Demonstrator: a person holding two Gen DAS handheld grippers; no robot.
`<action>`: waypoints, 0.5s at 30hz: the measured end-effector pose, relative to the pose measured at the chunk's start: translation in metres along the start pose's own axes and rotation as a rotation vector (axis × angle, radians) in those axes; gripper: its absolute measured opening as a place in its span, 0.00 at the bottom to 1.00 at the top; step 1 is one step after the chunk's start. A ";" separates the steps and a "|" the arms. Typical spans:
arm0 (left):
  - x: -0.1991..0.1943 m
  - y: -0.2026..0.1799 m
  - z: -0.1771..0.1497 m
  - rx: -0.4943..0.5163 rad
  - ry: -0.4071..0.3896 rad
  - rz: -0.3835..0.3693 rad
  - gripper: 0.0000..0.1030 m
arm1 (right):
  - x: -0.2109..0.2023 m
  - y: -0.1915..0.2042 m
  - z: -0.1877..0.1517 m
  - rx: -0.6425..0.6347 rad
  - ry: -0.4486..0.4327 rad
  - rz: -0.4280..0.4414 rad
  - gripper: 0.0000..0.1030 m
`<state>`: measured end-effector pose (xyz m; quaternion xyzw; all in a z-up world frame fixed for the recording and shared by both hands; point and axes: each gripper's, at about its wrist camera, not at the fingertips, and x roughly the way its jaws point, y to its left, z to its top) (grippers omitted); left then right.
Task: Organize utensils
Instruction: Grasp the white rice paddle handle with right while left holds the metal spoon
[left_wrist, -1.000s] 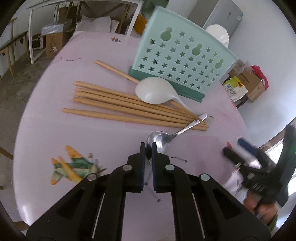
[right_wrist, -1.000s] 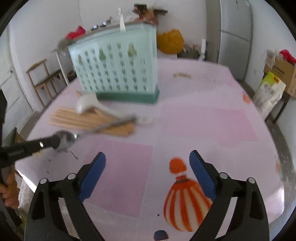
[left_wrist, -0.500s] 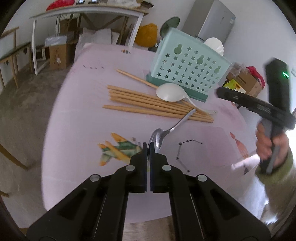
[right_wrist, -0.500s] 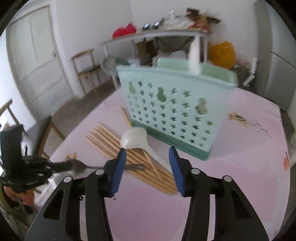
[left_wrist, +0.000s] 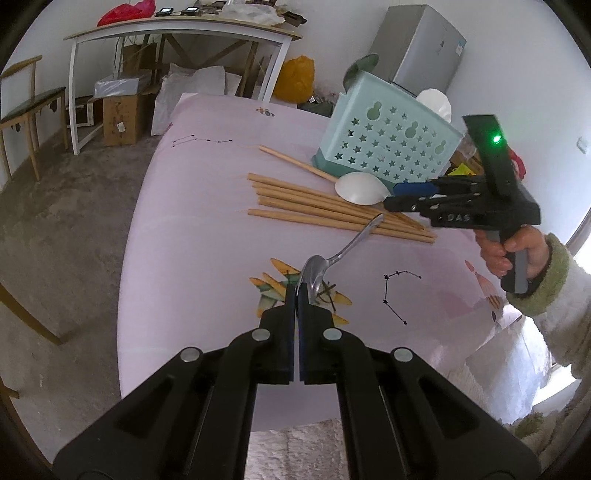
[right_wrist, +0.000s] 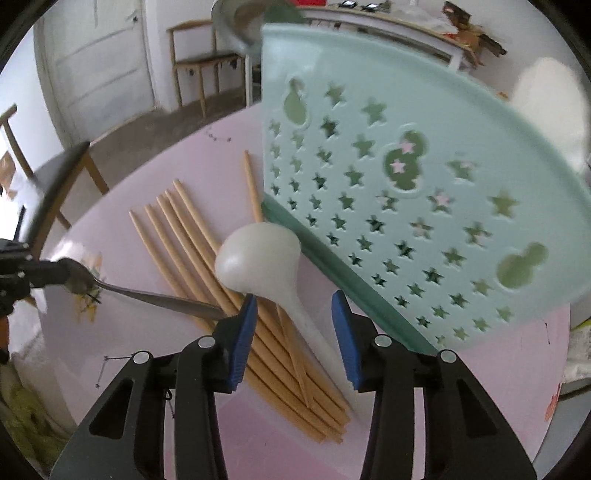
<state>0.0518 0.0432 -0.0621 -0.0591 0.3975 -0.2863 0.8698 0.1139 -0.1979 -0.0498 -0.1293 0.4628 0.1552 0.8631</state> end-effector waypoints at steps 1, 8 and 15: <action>0.000 0.001 0.000 -0.006 -0.003 -0.002 0.00 | 0.003 0.001 0.002 -0.010 0.010 -0.001 0.40; -0.003 0.005 -0.003 -0.024 -0.016 -0.015 0.00 | 0.018 0.011 0.022 -0.056 0.018 -0.013 0.39; -0.005 0.008 -0.005 -0.042 -0.028 -0.022 0.00 | 0.020 0.014 0.026 -0.045 0.007 -0.044 0.12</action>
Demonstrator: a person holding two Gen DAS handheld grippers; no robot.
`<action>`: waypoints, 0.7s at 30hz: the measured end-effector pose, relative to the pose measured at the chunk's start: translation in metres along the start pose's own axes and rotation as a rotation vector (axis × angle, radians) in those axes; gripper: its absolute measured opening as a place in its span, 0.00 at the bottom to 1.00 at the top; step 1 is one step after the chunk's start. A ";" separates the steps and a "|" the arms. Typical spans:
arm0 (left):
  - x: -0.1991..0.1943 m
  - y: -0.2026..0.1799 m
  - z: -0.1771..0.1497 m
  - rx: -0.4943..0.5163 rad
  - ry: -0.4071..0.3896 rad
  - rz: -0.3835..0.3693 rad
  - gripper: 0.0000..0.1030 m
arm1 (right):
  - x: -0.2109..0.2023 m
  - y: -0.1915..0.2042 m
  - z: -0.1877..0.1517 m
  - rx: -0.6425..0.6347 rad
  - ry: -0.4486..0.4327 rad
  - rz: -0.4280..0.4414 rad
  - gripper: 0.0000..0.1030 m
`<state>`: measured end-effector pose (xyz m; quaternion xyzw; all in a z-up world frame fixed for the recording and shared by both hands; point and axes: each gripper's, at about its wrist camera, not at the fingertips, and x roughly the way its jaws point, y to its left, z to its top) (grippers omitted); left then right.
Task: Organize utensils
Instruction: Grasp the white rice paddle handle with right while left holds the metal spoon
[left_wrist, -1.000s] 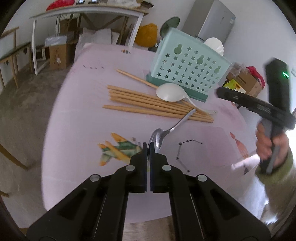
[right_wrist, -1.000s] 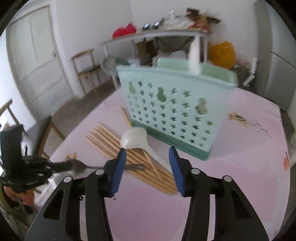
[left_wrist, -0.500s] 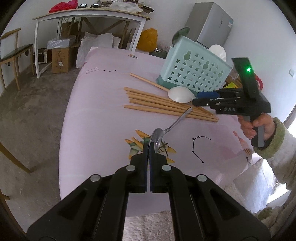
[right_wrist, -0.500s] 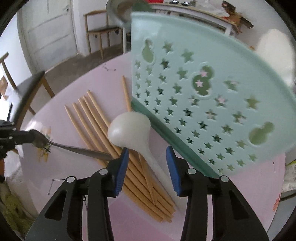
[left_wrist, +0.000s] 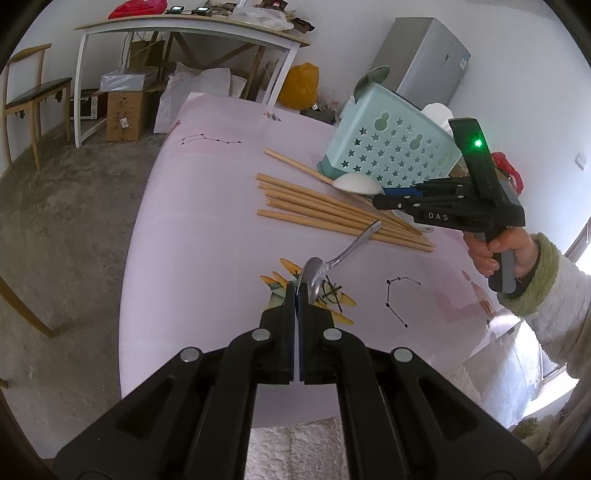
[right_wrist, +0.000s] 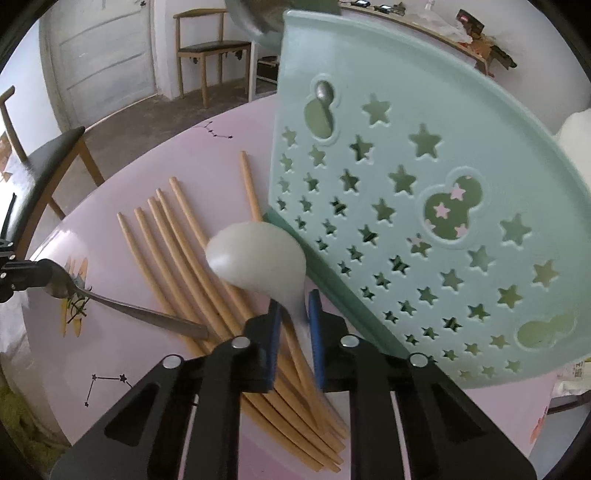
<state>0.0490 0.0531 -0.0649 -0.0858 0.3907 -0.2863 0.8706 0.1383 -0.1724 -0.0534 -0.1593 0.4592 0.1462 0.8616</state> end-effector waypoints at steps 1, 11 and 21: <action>0.000 0.000 0.000 -0.001 -0.001 0.000 0.00 | -0.003 -0.004 -0.003 0.004 -0.006 -0.004 0.09; 0.002 0.003 0.000 -0.015 -0.004 -0.005 0.00 | -0.011 -0.005 -0.004 0.008 -0.041 -0.082 0.05; 0.002 0.004 0.000 -0.029 -0.005 -0.007 0.00 | -0.011 0.004 0.004 -0.071 -0.060 -0.132 0.25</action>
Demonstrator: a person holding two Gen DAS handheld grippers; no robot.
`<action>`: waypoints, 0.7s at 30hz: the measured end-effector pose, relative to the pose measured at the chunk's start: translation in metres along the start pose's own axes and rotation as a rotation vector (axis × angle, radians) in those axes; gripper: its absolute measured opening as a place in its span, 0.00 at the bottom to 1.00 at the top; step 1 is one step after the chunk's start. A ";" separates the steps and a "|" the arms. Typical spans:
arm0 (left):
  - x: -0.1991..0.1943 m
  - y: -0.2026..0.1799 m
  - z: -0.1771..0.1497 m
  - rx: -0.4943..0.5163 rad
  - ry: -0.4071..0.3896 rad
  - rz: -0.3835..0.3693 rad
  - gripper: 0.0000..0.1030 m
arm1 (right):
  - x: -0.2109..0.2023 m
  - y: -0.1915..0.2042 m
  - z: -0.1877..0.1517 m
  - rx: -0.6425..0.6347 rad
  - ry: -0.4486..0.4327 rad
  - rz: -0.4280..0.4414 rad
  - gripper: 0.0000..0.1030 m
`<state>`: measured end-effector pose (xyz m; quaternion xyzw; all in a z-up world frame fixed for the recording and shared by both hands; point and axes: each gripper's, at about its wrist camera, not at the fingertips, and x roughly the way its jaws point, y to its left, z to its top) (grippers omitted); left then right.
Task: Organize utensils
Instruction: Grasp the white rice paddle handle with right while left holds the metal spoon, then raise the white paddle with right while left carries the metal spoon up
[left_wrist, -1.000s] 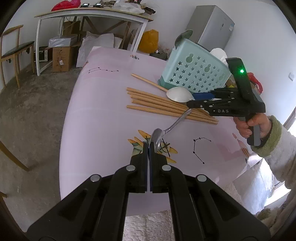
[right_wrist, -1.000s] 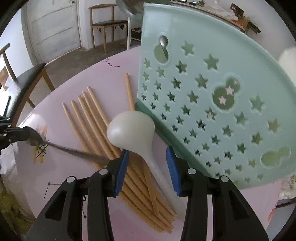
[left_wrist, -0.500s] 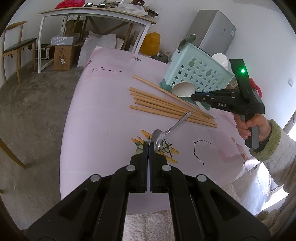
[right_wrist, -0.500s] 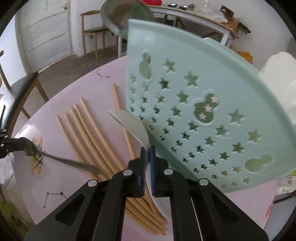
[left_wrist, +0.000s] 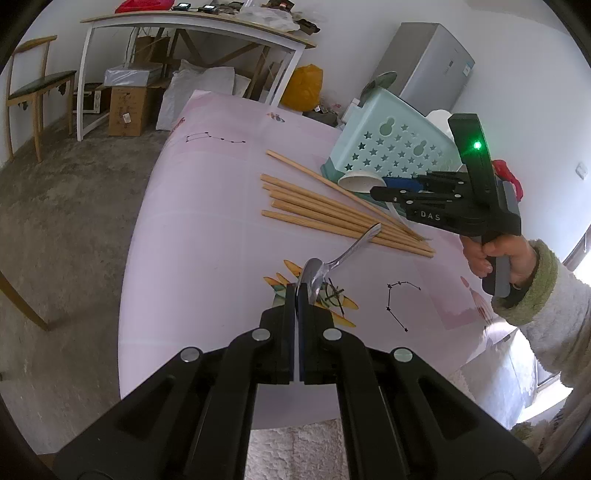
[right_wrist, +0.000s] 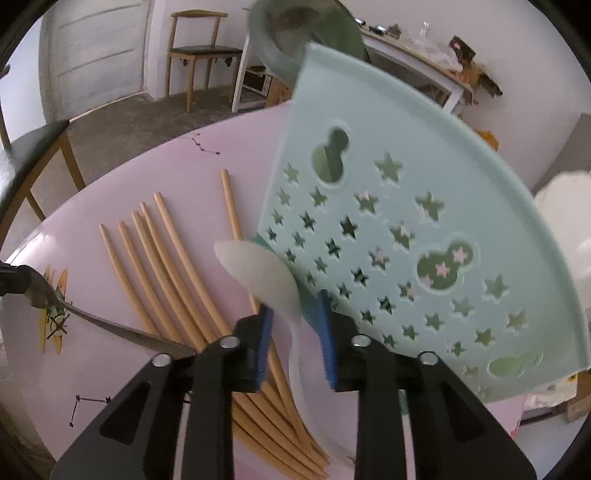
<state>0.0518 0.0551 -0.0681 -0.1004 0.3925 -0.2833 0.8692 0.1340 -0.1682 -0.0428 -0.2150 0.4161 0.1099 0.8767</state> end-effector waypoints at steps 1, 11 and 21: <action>0.000 0.000 0.000 -0.001 0.000 0.000 0.00 | -0.001 0.002 0.001 -0.009 -0.007 -0.006 0.25; -0.002 -0.003 -0.001 -0.004 -0.020 0.019 0.00 | -0.016 0.029 0.002 -0.154 -0.147 -0.193 0.05; -0.027 -0.020 0.009 0.050 -0.104 0.068 0.00 | -0.076 0.018 -0.012 -0.093 -0.275 -0.317 0.03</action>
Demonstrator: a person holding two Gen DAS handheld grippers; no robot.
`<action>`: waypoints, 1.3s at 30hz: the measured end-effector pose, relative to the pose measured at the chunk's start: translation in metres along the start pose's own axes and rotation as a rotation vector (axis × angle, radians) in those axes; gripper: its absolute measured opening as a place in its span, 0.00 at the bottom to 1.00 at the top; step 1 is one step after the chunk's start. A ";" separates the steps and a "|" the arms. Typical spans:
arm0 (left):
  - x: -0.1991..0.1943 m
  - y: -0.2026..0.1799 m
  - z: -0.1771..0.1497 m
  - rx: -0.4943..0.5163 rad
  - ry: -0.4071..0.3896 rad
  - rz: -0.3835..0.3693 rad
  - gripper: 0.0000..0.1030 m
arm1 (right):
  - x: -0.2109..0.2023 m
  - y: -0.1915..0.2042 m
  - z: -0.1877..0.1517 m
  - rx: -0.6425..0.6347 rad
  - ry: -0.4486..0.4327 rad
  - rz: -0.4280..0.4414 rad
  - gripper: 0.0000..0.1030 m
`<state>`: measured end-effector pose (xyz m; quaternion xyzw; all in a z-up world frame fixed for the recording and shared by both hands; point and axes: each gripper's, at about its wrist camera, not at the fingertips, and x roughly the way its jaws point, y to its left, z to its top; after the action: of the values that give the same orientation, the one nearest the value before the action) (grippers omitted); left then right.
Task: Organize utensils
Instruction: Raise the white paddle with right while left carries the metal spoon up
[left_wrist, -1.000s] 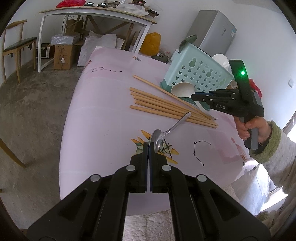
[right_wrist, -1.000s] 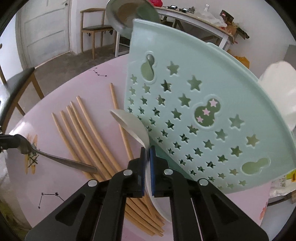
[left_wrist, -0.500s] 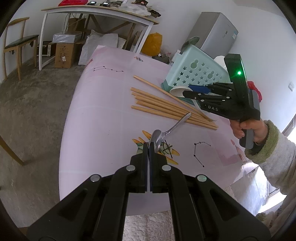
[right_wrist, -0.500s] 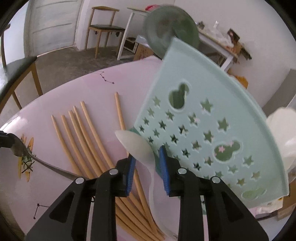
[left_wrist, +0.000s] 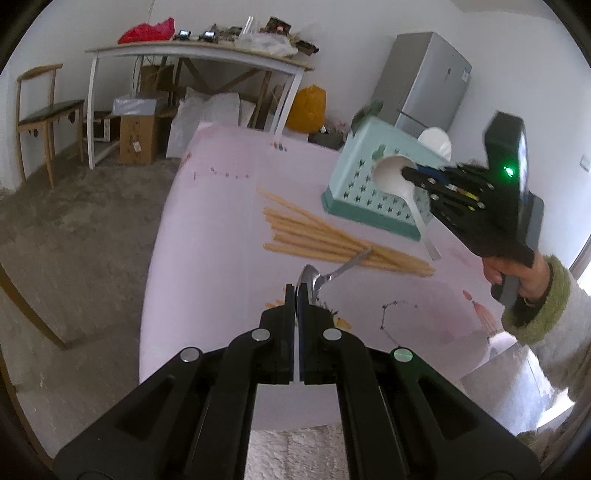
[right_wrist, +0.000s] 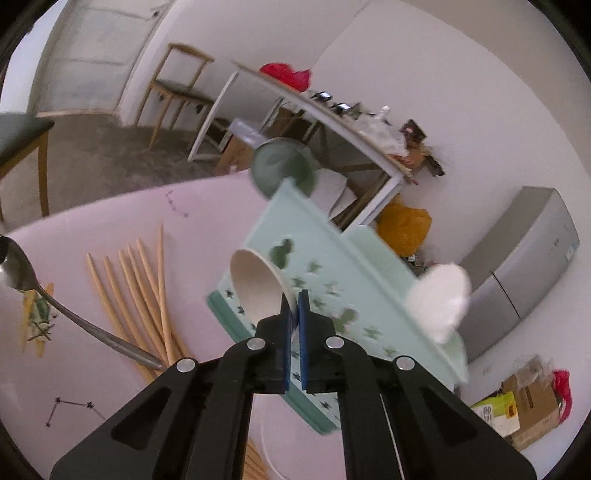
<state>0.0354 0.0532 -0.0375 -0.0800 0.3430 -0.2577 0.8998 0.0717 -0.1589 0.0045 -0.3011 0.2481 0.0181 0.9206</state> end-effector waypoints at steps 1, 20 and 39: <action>-0.006 -0.002 0.003 0.006 -0.019 0.004 0.00 | -0.006 -0.004 0.000 0.017 -0.006 -0.007 0.03; -0.080 -0.085 0.135 0.287 -0.393 0.022 0.00 | -0.097 -0.087 -0.030 0.392 -0.144 -0.077 0.03; 0.039 -0.161 0.210 0.713 -0.214 0.222 0.00 | -0.096 -0.121 -0.075 0.545 -0.141 -0.037 0.04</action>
<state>0.1325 -0.1119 0.1496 0.2489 0.1427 -0.2521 0.9242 -0.0239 -0.2890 0.0630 -0.0452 0.1736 -0.0453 0.9827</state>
